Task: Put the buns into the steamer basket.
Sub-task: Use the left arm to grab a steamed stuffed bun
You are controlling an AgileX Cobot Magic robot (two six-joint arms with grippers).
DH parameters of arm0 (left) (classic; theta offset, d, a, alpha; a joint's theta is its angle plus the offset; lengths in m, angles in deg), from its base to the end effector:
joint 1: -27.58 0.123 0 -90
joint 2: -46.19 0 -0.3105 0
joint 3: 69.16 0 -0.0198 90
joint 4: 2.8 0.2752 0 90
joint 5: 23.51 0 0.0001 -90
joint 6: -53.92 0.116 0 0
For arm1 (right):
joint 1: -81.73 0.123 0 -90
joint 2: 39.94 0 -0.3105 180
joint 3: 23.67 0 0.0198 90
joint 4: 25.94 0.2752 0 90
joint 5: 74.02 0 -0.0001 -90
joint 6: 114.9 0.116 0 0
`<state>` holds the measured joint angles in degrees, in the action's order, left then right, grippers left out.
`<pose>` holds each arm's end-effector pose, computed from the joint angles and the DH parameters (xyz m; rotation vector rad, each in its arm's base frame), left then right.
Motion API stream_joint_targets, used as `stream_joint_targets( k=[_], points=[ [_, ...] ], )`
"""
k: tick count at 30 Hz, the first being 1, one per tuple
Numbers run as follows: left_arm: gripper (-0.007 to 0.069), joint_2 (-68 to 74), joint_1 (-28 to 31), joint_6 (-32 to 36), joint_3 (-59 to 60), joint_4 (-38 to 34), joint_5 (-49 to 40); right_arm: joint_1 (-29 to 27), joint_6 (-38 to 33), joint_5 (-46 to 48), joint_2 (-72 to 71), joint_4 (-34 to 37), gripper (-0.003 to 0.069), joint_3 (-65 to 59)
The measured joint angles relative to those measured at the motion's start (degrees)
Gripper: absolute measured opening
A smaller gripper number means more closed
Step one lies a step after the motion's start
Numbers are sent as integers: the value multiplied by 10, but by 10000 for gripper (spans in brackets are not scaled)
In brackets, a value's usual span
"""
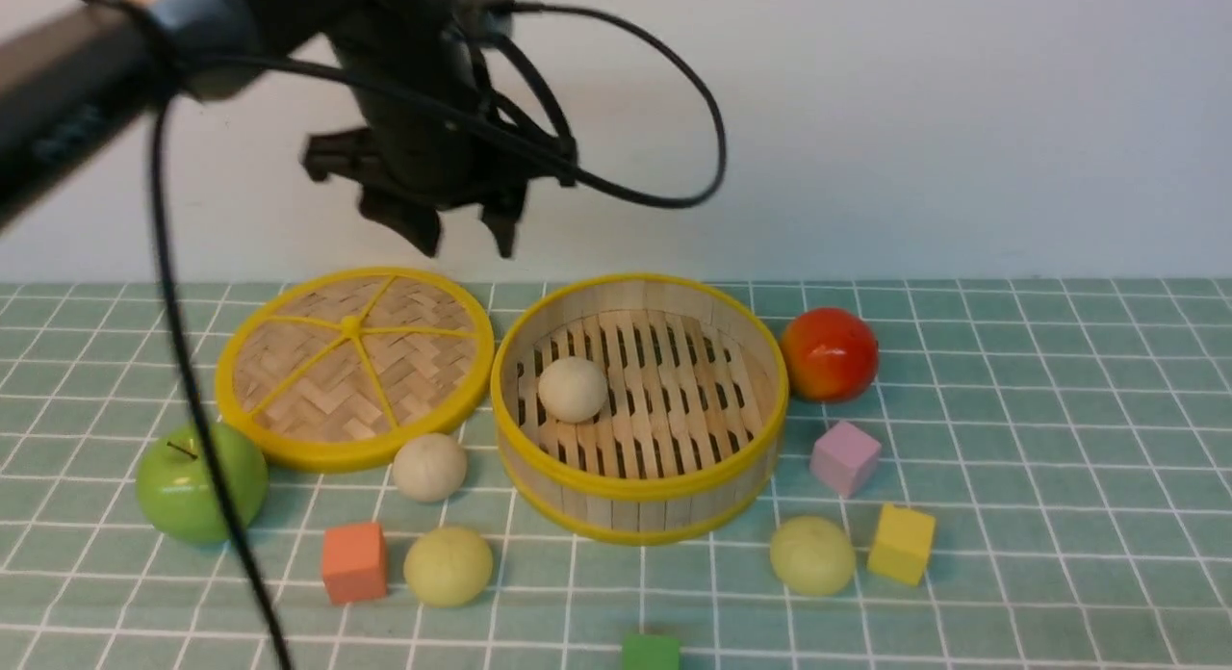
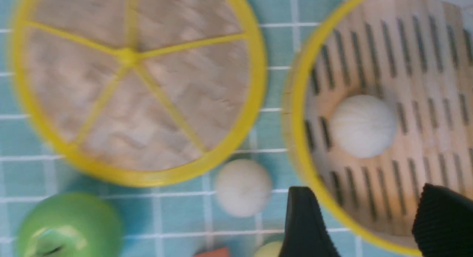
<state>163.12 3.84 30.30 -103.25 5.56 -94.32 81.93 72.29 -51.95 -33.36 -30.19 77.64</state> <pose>0.4297 -0.1716 0.3509 0.0237 2.6615 -0.0683 0.0749 -0.0030 0.1665 0.0690 1.8711 0.0154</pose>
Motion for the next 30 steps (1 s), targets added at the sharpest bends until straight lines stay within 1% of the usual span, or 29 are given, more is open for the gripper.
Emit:
stream_joint_targets(
  k=[4, 7, 10, 18, 23, 25, 27, 30],
  points=[
    [409, -27, 0, -29, 75, 30, 1, 0, 0, 0, 0, 0, 41, 0],
    [409, -23, 0, -36, 115, 32, 17, 0, 0, 0, 0, 0, 41, 0],
    [409, -8, 0, -39, 164, 25, 58, 0, 0, 0, 0, 0, 41, 0],
    [356, 43, 0, -39, 175, 16, 111, 0, 0, 0, 0, 0, 41, 0],
    [349, 59, 2, -39, 175, 14, 113, 0, 0, 0, 0, 1, 41, 0],
    [349, 61, 11, -33, 175, 0, 112, 0, 0, 0, 0, 1, 41, 0],
    [349, 62, 30, -22, 175, -39, 112, 0, 0, 0, 0, 1, 41, 0],
    [348, 63, 54, -18, 175, -65, 111, 0, 0, 0, 0, 1, 41, 0]
  ],
)
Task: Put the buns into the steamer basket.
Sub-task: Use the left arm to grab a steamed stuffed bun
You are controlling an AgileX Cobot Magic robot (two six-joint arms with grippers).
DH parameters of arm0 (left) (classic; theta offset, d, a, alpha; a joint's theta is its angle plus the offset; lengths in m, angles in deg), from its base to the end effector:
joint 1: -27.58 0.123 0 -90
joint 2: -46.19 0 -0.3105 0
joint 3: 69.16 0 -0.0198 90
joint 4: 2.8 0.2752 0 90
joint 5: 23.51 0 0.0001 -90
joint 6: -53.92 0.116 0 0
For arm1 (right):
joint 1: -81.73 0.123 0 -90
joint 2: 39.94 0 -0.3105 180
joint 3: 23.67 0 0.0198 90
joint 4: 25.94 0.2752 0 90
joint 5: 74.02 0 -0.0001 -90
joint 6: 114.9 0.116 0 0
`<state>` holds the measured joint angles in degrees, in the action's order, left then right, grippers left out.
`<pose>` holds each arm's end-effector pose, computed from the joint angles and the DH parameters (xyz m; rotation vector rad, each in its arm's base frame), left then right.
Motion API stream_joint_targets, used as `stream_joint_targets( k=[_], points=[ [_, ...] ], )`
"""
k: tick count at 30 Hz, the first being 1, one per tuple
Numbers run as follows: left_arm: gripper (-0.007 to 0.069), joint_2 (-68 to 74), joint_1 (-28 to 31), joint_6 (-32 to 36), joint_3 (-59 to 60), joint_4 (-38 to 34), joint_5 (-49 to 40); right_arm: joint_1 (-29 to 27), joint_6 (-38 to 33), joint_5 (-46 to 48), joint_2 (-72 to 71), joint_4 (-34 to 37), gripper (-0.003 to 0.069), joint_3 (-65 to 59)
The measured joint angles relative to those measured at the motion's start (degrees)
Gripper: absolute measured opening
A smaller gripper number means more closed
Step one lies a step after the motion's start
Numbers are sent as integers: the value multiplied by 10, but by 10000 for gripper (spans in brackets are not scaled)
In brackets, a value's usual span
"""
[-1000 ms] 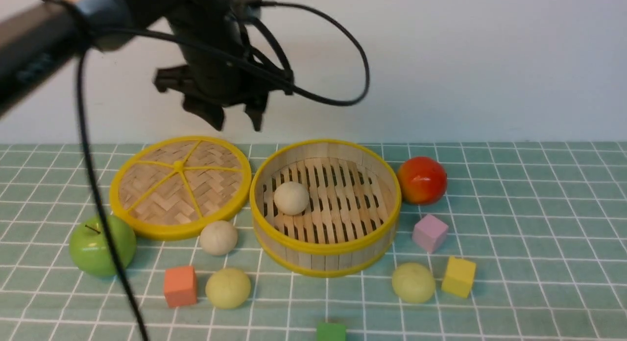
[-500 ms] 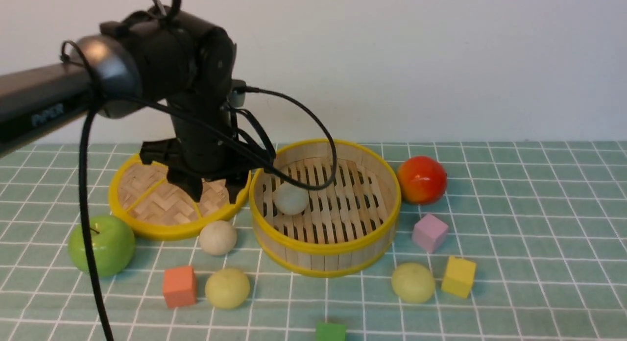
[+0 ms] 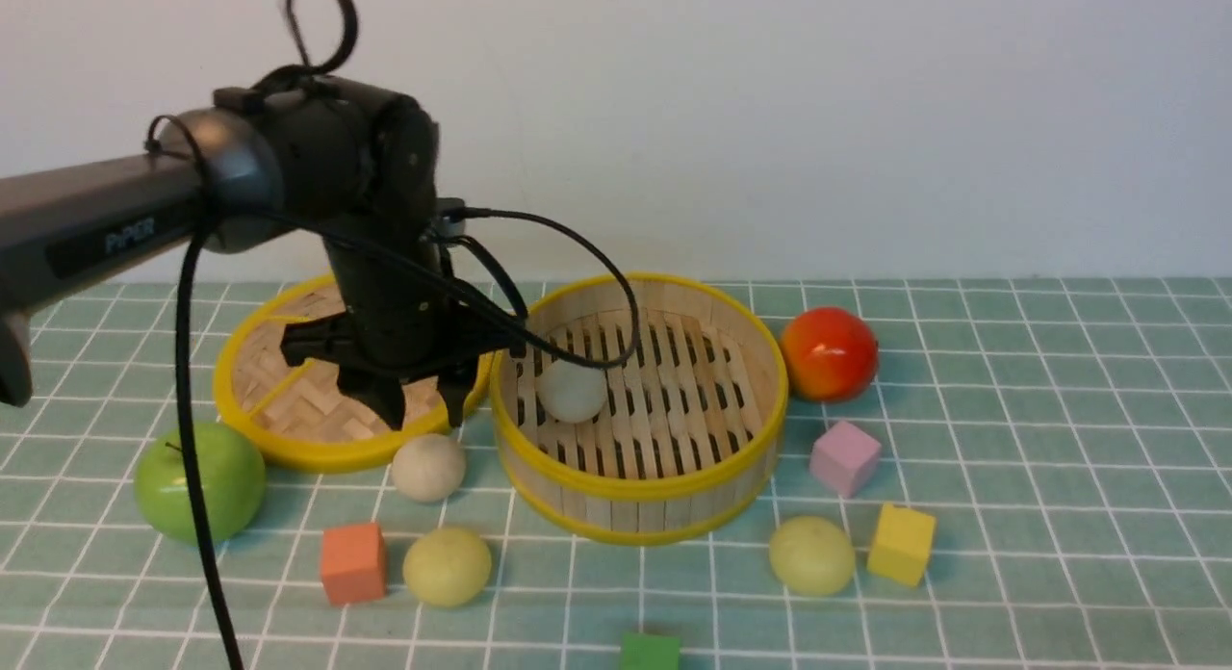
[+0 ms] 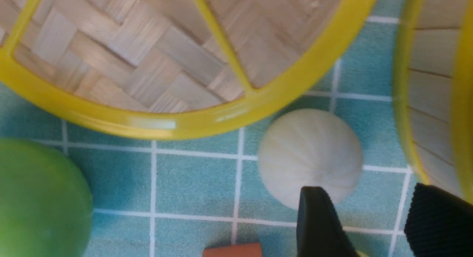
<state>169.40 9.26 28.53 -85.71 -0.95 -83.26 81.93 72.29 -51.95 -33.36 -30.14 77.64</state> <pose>0.4439 -0.1436 0.2101 -0.1606 2.9047 -0.0888 0.0749 -0.0029 0.1665 0.0696 1.8711 0.0163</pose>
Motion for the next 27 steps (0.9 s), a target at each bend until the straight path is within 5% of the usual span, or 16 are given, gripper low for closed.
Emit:
stream_joint_targets(
  k=[16, 22, 27],
  points=[
    [343, 43, 9, -1, 0, -6, 10, 0, 0, 0, 0, 0, 41, 0],
    [246, 48, 9, -1, 0, -10, 24, 0, 0, 0, 0, 0, 41, 0],
    [76, 48, 9, -1, 0, -10, 22, 0, 0, 0, 0, 0, 41, 0]
  ],
)
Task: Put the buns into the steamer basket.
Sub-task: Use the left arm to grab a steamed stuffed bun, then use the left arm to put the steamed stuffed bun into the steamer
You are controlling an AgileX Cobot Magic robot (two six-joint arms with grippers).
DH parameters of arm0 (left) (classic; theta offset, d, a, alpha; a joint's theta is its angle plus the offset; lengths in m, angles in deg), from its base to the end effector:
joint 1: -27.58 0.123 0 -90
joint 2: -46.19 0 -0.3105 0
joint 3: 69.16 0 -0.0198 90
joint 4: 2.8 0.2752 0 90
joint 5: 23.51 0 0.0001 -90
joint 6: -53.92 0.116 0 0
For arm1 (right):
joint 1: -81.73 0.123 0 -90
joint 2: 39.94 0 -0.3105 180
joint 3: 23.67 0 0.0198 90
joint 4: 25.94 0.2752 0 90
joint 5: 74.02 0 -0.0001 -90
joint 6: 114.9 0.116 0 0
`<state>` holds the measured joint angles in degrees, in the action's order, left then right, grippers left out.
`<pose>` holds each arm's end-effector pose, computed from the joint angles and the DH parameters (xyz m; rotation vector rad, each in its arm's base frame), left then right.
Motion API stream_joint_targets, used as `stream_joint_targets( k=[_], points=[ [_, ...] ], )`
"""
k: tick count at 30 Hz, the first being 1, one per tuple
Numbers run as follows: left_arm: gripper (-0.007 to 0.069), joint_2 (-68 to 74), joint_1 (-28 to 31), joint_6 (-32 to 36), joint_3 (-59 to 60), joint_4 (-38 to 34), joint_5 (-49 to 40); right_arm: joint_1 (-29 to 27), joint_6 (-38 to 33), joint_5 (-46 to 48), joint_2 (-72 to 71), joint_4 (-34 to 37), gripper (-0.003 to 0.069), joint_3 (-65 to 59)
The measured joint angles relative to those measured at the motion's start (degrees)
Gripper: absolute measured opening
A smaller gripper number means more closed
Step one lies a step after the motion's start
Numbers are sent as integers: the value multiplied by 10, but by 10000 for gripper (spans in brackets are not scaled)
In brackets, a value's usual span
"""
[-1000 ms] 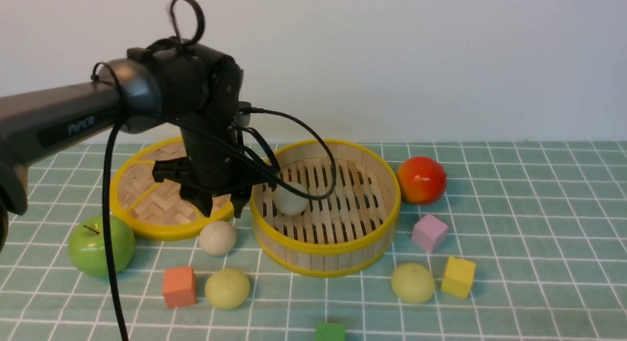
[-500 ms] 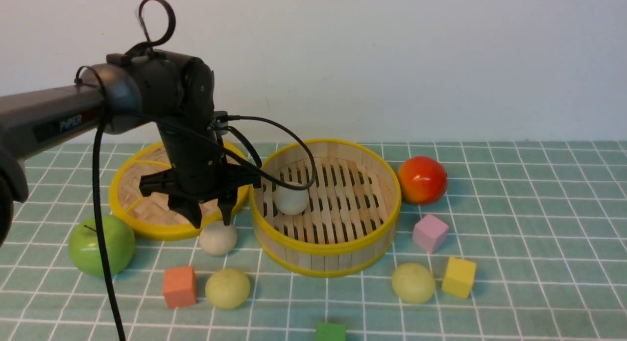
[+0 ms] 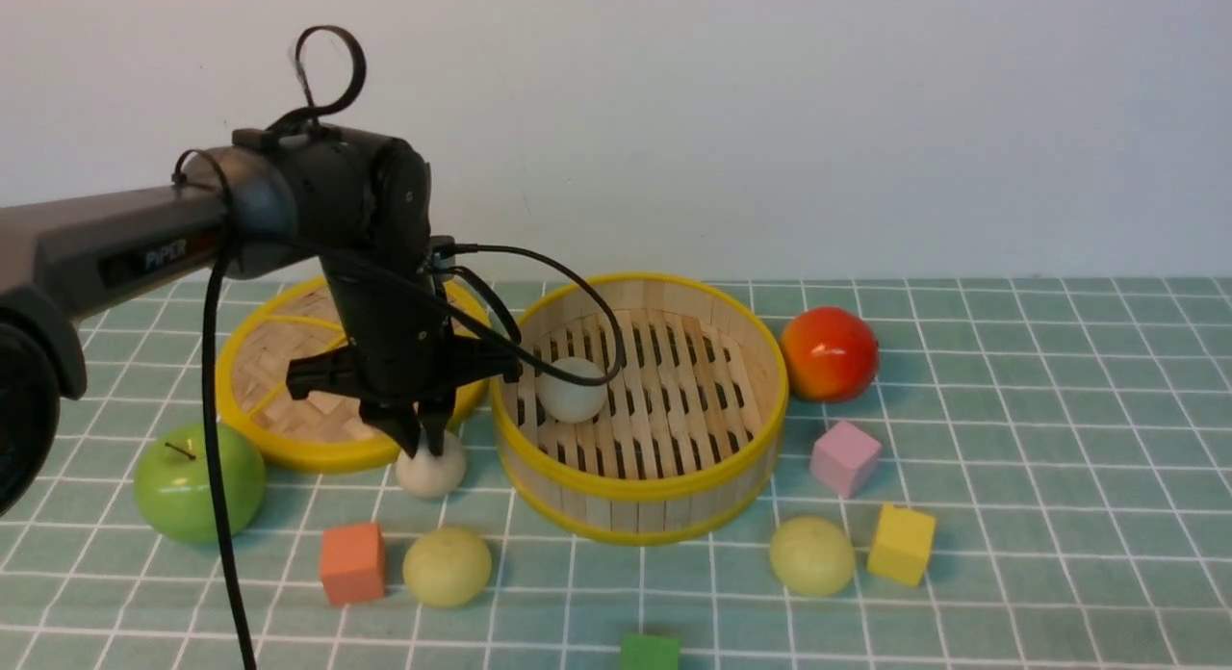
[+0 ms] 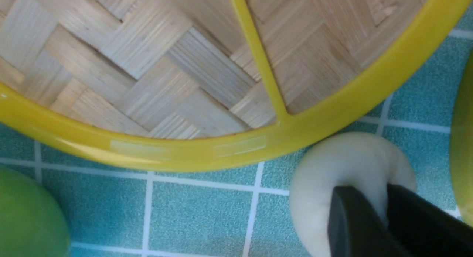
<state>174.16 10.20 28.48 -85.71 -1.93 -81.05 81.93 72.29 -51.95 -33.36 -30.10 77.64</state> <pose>0.4553 -0.1409 0.1718 -0.1976 2.9494 -0.0856 0.0749 -0.0029 0.1665 0.0700 1.8711 0.0170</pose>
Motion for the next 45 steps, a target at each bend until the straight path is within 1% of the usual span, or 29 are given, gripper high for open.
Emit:
stream_joint_targets(
  k=[1, 2, 9, 15, 19, 20, 21, 24, 28, 33, 37, 41, 45],
  points=[
    [16, 0, 0, 0, 0, 0, -5, 0, 0, 0, 0, 0, 41, 0],
    [0, 0, 0, 1, 0, 0, -9, 0, 0, 0, 0, 0, 41, 0],
    [-4, -16, 1, 7, 1, 2, -34, 0, 0, 0, 0, 0, 41, 0],
    [-4, -101, 1, 10, 2, 1, -42, 0, 0, 0, 0, 0, 41, 0],
    [-4, -145, 1, 28, 2, -30, -31, 0, 0, 0, 0, 0, 41, 0],
    [-4, -160, -2, 40, 2, -52, -27, 0, 0, 0, 0, 0, 41, 0],
    [-4, -167, -8, 51, -1, -72, -23, 0, 0, 0, 0, 0, 41, 0],
    [-4, -169, -38, 69, -13, -98, -14, 0, 0, 0, 0, 0, 41, 0],
    [-4, -145, -93, 78, -38, -106, 13, 0, 0, 0, 0, 0, 41, 0],
    [0, -74, -137, 77, -100, -109, 30, 0, 0, 0, 0, 0, 41, 0],
    [2, -7, -142, 52, -150, -110, 43, 0, 0, 0, 0, 0, 41, 0],
    [6, 29, -142, 37, -168, -118, 46, 0, 0, 0, 0, 0, 41, 0],
    [43, 70, -142, 21, -176, -136, 56, 0, 0, 0, 0, 0, 41, 0]
  ],
)
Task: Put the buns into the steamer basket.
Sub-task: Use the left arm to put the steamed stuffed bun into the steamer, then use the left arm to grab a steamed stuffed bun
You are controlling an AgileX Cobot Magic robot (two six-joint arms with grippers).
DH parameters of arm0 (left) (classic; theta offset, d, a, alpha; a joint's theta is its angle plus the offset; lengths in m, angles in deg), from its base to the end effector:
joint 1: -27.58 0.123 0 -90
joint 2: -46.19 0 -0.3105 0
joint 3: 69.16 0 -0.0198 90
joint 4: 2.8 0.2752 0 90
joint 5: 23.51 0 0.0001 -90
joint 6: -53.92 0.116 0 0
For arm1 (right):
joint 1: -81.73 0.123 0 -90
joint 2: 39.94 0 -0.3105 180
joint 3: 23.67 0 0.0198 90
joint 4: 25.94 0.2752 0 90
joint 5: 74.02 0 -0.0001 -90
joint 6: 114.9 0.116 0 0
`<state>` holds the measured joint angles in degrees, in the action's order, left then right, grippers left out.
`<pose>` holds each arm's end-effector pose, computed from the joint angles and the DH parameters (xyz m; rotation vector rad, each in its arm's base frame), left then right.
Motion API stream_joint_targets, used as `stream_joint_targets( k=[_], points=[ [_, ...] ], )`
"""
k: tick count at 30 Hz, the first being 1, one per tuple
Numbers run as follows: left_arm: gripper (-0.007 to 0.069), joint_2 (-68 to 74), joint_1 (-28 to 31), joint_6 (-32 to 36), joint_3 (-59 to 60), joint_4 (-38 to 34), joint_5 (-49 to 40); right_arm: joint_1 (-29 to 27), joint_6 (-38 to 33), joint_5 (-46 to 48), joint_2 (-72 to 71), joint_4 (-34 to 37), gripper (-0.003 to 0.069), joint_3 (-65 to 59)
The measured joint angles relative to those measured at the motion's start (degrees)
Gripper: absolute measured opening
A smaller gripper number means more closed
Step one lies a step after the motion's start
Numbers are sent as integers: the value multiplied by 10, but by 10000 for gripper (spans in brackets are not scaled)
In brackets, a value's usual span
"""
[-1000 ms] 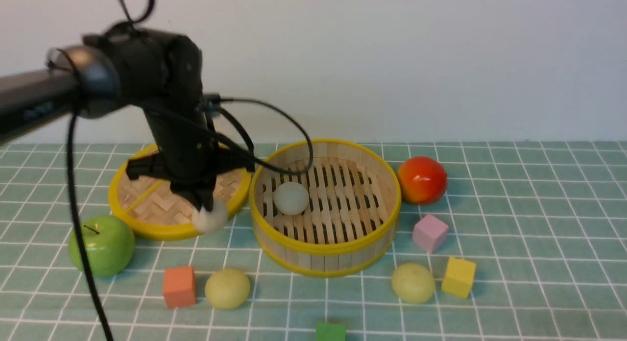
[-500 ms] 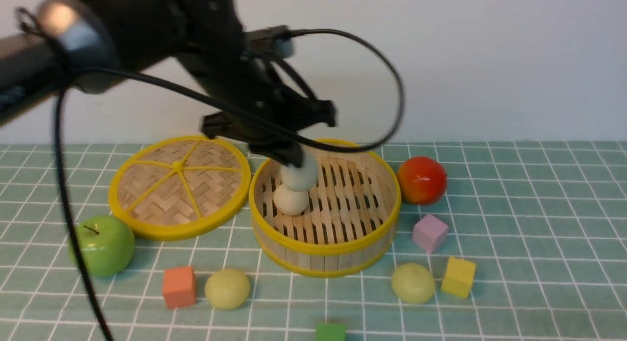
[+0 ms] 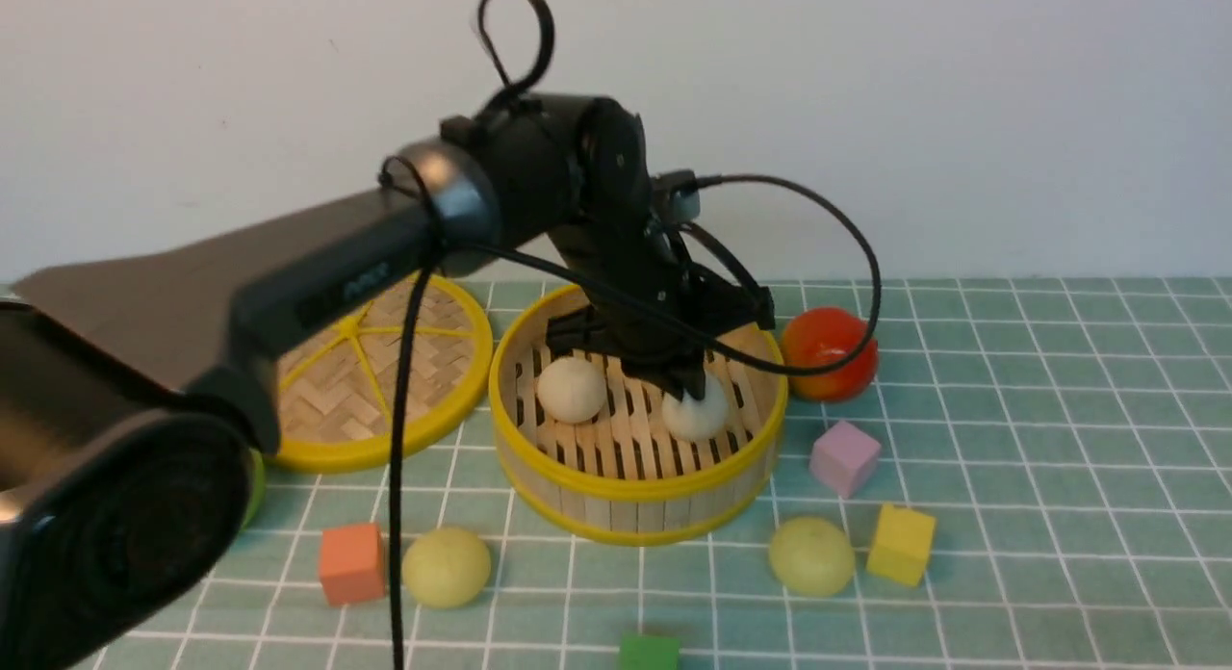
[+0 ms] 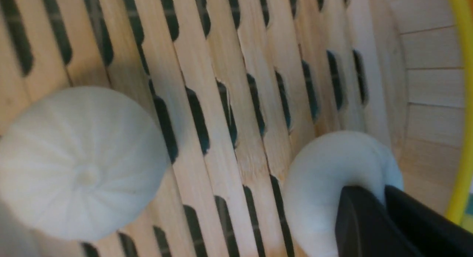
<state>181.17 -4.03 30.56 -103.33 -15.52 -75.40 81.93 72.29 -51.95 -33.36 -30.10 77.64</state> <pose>0.4553 -0.3039 0.2095 0.0677 2.7592 -0.5643 0.0749 -0.0029 0.1665 0.0700 1.8711 0.0170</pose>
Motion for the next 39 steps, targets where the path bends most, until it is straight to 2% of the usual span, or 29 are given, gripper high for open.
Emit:
stream_joint_targets(
  k=[1, 8, 9, 10, 12, 14, 19, 22, 25, 28, 32, 39],
  points=[
    [43, 0, 0, 0, 0, 0, 1, 0, 0, 0, 0, 0, 41, 0],
    [298, 11, 0, -8, -2, -6, 1, 0, 0, 0, 0, 0, 41, 0],
    [315, 10, 0, -8, -2, -7, -3, 0, 0, 0, 0, 0, 41, 0],
    [368, 6, 0, -3, -2, -8, -20, 0, 0, 0, 0, 0, 41, 0],
    [421, -7, 0, 4, -2, -5, -50, 0, 0, 0, 0, 0, 41, 0],
    [446, -36, 3, 11, -2, 7, -84, 0, 0, 0, 0, 0, 41, 0],
    [442, -116, 12, 16, -1, 69, -161, 0, 0, 0, 0, 0, 41, 0],
    [392, -207, 17, 0, 51, 142, -179, 0, 0, 0, 0, 0, 41, 0],
    [344, -266, 17, -16, 127, 165, -177, 0, 0, 0, 0, 0, 41, 0],
    [272, -329, 17, -42, 254, 171, -129, 0, 0, 0, 0, 0, 41, 0],
    [229, -351, 17, -64, 375, 170, -57, 0, 0, 0, 0, 0, 41, 0],
    [272, -311, 17, -85, 419, 173, -5, 0, 0, 0, 0, 0, 41, 0]
  ],
)
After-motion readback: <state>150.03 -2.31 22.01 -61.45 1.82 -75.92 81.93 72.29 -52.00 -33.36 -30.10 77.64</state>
